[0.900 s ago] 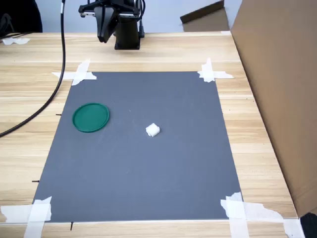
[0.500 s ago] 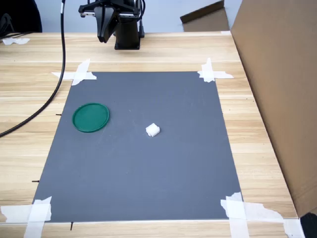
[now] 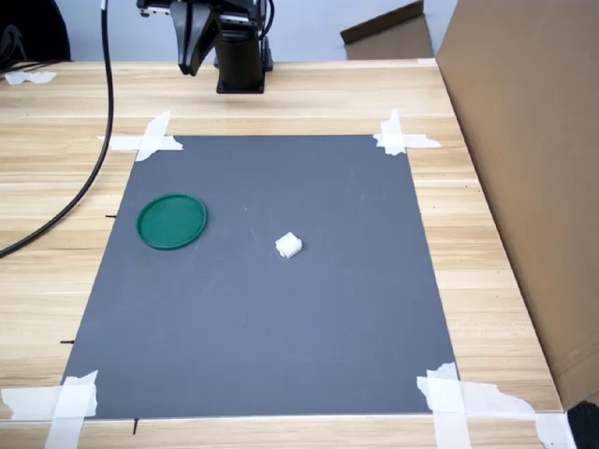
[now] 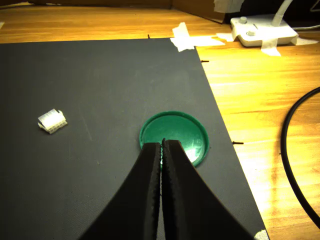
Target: Grasp a white terminal and put it in the green lid.
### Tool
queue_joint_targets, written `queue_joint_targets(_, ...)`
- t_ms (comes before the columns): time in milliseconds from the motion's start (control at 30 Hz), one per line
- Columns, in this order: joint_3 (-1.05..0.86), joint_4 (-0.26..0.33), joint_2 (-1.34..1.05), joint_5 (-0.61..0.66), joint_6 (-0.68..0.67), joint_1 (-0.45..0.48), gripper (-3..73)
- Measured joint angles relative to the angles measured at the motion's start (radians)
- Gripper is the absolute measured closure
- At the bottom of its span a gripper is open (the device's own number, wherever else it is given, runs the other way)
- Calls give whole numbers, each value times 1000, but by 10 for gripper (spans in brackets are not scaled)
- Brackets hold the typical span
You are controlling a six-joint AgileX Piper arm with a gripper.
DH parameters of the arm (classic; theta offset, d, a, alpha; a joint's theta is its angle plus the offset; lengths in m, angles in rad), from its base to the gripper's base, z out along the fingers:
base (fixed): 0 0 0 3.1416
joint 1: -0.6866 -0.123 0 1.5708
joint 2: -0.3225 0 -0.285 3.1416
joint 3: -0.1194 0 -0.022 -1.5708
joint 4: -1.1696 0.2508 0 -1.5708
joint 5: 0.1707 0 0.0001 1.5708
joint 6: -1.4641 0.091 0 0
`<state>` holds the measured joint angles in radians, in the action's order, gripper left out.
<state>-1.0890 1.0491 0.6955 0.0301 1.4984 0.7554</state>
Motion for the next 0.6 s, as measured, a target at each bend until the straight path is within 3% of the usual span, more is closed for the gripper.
queue_joint_targets(267, 164, 0, 290, 49, -69, 0, 723)
queue_joint_targets(500, 346, 16, 522, 253, -147, 0, 723)
queue_joint_targets(533, 375, 27, 546, 275, -184, 0, 723)
queue_joint_targets(600, 452, 126, 600, 338, -360, 0, 723)
